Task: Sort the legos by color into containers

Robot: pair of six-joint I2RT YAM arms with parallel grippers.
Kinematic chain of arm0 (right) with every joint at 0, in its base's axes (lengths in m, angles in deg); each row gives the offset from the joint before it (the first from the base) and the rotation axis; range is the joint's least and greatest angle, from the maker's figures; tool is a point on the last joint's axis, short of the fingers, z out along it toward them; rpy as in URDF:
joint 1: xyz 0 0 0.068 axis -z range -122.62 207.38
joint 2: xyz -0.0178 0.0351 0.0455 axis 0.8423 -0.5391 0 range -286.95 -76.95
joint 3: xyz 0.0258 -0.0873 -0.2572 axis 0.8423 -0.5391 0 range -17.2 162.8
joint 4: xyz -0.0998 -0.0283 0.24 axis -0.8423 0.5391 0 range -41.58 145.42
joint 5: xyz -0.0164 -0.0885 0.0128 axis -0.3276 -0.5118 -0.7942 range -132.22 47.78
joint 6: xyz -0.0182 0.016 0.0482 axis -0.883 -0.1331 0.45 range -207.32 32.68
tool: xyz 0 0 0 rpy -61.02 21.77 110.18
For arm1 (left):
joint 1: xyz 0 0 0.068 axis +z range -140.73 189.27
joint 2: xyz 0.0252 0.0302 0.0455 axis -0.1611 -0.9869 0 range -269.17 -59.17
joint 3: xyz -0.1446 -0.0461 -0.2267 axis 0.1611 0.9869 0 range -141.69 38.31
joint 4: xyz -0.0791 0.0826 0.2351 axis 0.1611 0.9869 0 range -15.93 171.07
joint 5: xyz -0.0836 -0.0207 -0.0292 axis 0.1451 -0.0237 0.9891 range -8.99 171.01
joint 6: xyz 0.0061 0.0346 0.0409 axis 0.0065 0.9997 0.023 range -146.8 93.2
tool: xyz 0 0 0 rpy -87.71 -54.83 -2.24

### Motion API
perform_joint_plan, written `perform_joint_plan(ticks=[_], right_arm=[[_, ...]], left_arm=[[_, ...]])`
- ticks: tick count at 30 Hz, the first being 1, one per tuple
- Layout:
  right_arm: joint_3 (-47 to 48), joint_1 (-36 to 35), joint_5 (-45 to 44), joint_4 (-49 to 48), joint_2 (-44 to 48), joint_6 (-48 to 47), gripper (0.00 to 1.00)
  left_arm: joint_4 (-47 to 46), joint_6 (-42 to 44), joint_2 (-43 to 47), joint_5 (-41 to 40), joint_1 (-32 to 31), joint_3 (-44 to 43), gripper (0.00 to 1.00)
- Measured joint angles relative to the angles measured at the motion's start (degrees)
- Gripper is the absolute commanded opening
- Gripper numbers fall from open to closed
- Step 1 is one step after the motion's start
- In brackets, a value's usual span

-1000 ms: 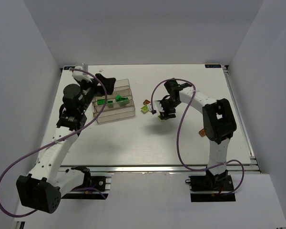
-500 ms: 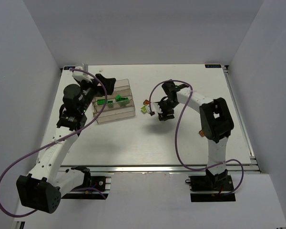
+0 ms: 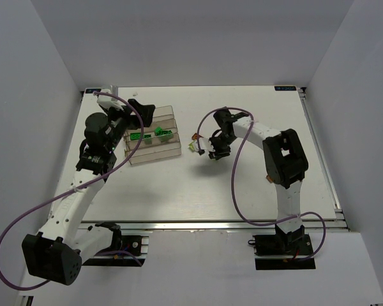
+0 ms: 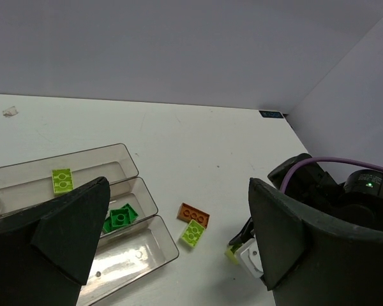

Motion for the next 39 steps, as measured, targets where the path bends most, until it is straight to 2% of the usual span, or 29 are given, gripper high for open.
perform_joint_plan(ticks=[5, 14, 24, 28, 34, 39], right_arm=[[0.4, -0.4, 0.2, 0.0, 0.1, 1.4, 0.18], [1.9, -2.5, -0.8, -4.5, 5.2, 7.8, 0.09], [9.9, -10.0, -7.2, -16.1, 6.0, 15.2, 0.09], [14.8, -12.5, -10.0, -19.2, 3.7, 16.7, 0.1], [17.0, -13.4, -12.0, -23.7, 1.2, 18.9, 0.15], [22.4, -13.6, -14.4, -28.5, -5.3, 20.6, 0.17]], left_arm=[[0.0, 0.1, 0.0, -0.3, 0.0, 0.3, 0.98], [0.0, 0.2, 0.6, -1.5, 0.0, 0.6, 0.98], [-0.2, 1.0, 3.6, -4.6, 0.0, 0.7, 0.98], [-0.5, 1.2, 4.6, -5.7, 0.0, 1.4, 0.98], [-0.5, 1.3, 5.3, -7.2, 0.0, 1.6, 0.98], [-0.8, 1.8, 8.0, -9.4, 0.0, 2.6, 0.98]])
